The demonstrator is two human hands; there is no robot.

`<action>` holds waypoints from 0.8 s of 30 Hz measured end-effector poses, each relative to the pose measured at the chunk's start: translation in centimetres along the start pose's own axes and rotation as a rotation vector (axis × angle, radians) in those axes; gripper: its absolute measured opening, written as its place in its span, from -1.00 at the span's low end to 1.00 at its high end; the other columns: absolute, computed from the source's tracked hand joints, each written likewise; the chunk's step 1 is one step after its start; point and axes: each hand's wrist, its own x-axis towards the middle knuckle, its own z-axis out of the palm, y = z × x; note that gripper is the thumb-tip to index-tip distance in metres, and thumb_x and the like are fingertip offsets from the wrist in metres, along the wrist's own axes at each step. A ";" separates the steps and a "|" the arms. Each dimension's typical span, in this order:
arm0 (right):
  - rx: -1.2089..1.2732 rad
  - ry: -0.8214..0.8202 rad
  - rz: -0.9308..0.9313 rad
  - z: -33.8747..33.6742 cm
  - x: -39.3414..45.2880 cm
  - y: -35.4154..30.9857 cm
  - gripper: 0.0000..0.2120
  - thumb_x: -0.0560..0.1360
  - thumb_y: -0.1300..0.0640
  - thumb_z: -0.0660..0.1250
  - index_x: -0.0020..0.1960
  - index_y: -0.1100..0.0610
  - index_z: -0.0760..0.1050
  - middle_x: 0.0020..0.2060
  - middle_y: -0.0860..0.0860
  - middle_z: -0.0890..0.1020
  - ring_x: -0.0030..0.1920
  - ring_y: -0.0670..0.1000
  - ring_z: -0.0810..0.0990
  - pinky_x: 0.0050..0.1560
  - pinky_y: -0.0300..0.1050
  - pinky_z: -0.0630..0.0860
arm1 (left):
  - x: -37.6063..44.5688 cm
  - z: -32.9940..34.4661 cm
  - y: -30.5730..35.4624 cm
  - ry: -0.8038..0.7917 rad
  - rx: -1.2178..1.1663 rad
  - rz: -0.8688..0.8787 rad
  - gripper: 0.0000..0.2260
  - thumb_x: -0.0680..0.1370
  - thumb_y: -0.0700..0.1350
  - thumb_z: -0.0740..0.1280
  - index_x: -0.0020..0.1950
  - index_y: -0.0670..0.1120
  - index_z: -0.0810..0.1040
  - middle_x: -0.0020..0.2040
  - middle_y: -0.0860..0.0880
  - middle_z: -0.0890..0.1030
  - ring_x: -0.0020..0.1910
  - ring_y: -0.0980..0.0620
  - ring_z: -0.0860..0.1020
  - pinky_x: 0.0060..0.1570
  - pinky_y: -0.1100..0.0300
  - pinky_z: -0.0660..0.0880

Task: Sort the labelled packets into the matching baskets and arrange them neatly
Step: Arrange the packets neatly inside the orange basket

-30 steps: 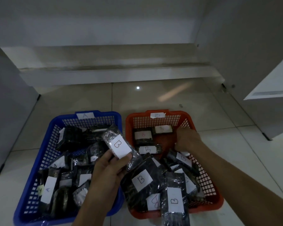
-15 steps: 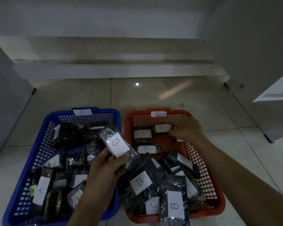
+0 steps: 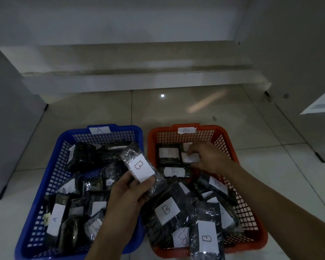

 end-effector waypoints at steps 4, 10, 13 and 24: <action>-0.011 0.015 -0.005 0.4 -0.2 0.4 -0.61 0.39 0.16 0.56 0.20 0.08 0.64 0.18 0.00 0.64 0.19 0.00 0.57 0.28 -0.10 0.48 | 0.0 0.9 -0.1 -0.018 -0.006 -0.012 -0.70 0.49 -0.35 0.36 0.18 -0.12 0.59 0.04 -0.11 0.71 0.01 -0.05 0.70 -0.07 0.12 0.59; 0.447 0.132 0.101 -5.0 -2.6 -3.5 -0.71 0.46 0.01 0.52 0.16 0.02 0.66 0.15 -0.09 0.68 0.17 -0.09 0.63 0.21 -0.17 0.53 | -0.5 3.1 0.2 -0.069 0.046 -0.024 -0.80 0.54 -0.32 0.32 0.13 -0.18 0.63 0.04 -0.14 0.71 0.03 -0.07 0.69 0.06 0.03 0.59; 0.816 -0.041 0.078 -10.4 -4.4 -6.5 -0.60 0.48 -0.01 0.45 0.29 0.07 0.58 0.09 0.00 0.72 0.08 -0.01 0.71 0.03 -0.07 0.67 | 0.4 5.2 0.9 -0.128 0.160 0.020 -0.78 0.52 -0.28 0.38 0.15 -0.15 0.62 0.05 -0.13 0.71 0.04 -0.07 0.69 0.09 -0.01 0.60; 0.901 0.150 0.436 -10.6 -5.6 -2.7 -0.66 0.43 0.43 0.47 0.15 0.22 0.54 -0.02 0.16 0.70 -0.01 0.15 0.72 -0.03 0.12 0.70 | 9.2 11.4 -1.7 -0.272 0.456 -0.014 -0.79 0.56 -0.27 0.37 0.17 -0.09 0.63 0.13 -0.12 0.67 0.08 -0.07 0.66 0.03 0.02 0.64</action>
